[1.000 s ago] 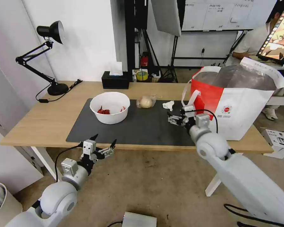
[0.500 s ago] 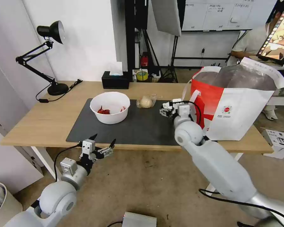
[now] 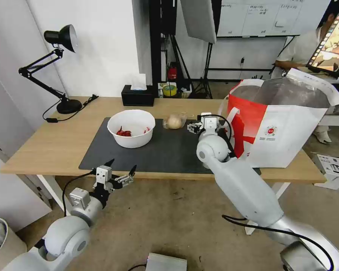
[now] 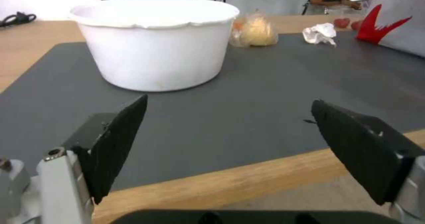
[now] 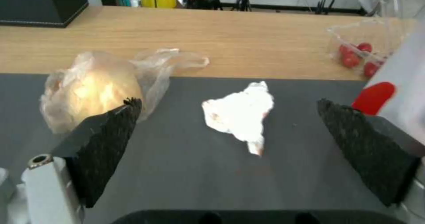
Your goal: Pick up the trash from the table and place it into the takeout bag.
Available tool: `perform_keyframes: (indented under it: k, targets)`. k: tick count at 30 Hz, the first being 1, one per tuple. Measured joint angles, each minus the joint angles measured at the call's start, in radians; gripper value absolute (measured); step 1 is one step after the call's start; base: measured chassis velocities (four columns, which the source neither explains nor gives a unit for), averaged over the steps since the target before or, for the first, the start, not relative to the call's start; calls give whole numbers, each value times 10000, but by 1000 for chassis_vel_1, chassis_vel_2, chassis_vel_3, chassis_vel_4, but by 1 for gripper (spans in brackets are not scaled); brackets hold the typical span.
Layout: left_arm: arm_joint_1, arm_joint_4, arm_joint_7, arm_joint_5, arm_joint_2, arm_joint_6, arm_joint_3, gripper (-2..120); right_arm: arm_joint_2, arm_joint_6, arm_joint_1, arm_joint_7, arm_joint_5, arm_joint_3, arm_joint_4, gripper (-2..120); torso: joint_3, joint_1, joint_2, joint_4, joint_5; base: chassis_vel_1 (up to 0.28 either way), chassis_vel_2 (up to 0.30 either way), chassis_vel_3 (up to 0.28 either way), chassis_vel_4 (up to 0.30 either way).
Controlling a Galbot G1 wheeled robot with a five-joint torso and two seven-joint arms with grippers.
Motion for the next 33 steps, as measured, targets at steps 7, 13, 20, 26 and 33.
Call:
perform_keyframes:
  k: [7,13,20,26,33]
  targets:
    - [24,47,0,12,-114,0,55,100,677,-80,637,227,-11,18,-1189,100,0,0,0,1,-1,0,0,0,0]
    - [80,57,1,48,-180,0,67,100,906,-102,814,359,-44,116,-1694,100,-1,0,0,1,0,0,0,0,0]
    - [60,75,12,77,-220,-3,156,100,1069,-117,1040,525,-43,324,-2215,100,-1,-1,0,0,1,0,0,0,0]
    - [53,73,13,80,-221,-10,174,100,1125,-173,1249,542,5,396,-2586,100,0,-1,0,0,1,0,0,0,0]
    - [76,42,18,79,-199,-25,133,100,1287,-262,1588,495,131,481,-3081,100,0,-1,0,0,1,0,0,0,0]
